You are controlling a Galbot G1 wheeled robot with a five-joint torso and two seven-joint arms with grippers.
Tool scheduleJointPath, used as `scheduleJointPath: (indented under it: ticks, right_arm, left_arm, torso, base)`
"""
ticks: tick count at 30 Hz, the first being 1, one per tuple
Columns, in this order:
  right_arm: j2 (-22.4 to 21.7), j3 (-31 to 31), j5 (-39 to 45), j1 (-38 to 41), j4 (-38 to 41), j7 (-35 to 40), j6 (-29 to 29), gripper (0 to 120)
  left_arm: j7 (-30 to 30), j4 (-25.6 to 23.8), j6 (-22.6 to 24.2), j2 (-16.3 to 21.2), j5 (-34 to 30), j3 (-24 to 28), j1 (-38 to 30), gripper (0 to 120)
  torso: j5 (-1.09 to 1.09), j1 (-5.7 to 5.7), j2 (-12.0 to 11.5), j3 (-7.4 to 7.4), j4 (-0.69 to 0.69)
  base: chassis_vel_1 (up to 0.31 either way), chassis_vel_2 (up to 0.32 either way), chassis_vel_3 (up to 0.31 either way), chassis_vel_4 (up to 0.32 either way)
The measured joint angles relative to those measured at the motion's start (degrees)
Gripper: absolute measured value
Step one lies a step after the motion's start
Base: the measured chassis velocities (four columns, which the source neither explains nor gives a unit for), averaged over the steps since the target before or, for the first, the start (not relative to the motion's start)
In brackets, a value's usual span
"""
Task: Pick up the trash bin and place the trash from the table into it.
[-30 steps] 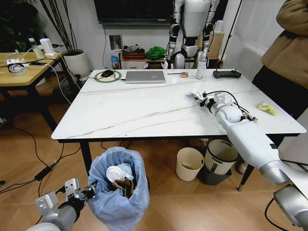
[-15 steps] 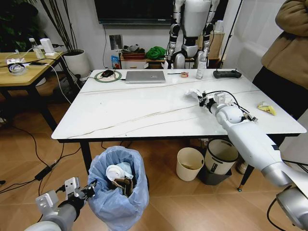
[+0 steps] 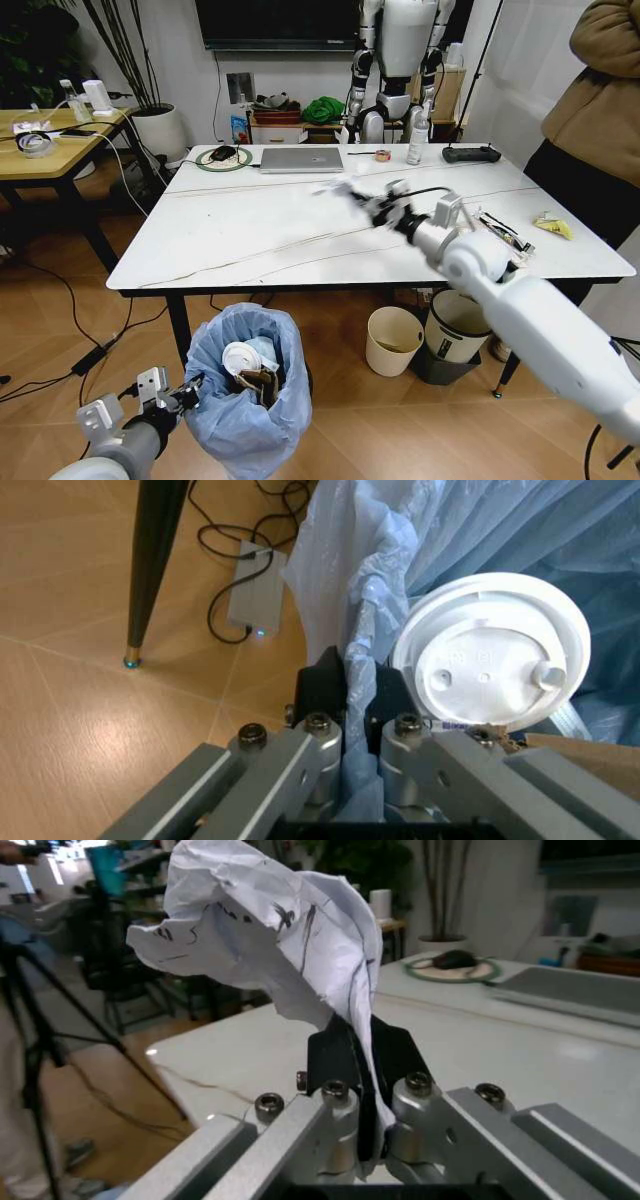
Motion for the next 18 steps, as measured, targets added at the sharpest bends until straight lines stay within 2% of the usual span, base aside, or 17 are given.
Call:
scheduleJointPath:
  ticks: [2,8,12,18]
  right_arm:
    - [0.2,-1.1,0.4,-0.5,1.5,0.1,0.1,0]
    - [0.7,-9.4,-0.5,-3.4,7.3,1.0,1.6,0]
    - [1.3,-14.4,-2.5,-5.3,8.1,1.6,2.2,0]
    - [2.2,-16.8,-6.1,-7.5,6.5,2.2,2.7,0]
  left_arm:
    - [0.0,0.0,0.0,0.0,0.0,-0.1,0.1,0]
    - [0.0,-0.1,0.1,-0.3,0.1,-0.5,0.3,0]
    - [-0.1,-0.2,0.1,-0.2,-0.3,-0.9,0.0,0]
    - [-0.4,-0.1,0.2,-0.3,-0.5,-0.9,-0.4,0]
  torso:
    - [0.02,0.0,0.0,0.0,0.0]
    - [0.01,0.0,0.0,0.0,0.01]
    - [0.01,0.0,0.0,0.0,-0.01]
    - [0.01,0.0,0.0,0.01,0.0]
  base:
    - [0.0,0.0,0.0,0.0]
    - [0.0,0.0,0.0,0.0]
    - [0.0,0.0,0.0,0.0]
    - [0.0,0.0,0.0,0.0]
